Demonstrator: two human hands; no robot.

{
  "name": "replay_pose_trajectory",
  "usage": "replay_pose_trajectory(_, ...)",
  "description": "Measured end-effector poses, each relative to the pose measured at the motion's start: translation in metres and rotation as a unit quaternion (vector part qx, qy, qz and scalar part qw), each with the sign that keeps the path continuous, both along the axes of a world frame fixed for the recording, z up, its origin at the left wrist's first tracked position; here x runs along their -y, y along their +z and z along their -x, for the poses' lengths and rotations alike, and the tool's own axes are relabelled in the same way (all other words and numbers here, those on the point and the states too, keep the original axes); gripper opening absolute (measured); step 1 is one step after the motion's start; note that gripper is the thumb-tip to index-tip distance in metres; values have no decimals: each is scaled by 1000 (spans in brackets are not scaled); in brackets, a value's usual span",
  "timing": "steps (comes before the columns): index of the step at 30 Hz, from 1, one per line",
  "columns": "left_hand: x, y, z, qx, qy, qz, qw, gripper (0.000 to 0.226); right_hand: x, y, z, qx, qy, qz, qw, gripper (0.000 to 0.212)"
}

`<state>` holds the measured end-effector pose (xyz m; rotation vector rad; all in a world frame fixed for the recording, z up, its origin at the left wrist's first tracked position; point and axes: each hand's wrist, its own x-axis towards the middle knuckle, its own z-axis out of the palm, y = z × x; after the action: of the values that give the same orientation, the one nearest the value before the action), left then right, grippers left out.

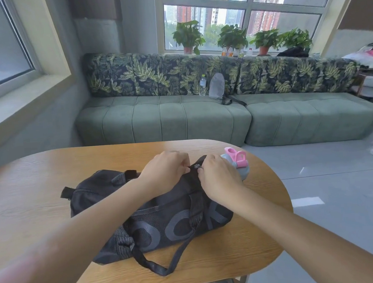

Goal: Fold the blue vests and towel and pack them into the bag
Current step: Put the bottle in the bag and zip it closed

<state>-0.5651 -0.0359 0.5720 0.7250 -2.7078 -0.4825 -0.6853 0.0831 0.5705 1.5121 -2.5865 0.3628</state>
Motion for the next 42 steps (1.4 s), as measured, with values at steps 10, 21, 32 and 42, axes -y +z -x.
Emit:
replay_pose_trajectory(10, -9, 2, -3, 13, 6, 47, 999, 9, -24, 39, 36, 26, -79, -102, 991, 21)
replay_pose_trajectory(21, 6, 10, -60, -20, 63, 78, 995, 29, -27, 40, 20, 28, -27, 28, 999, 18)
replay_pose_trajectory(32, 74, -38, -130, -94, 192, 15, 977, 20, 68, 5, -48, 179, 116, 121, 969, 18)
replay_pose_trajectory(42, 98, -122, -108, -113, 273, -60, 954, 25, 125, -111, -27, 234, 44, 161, 958, 36)
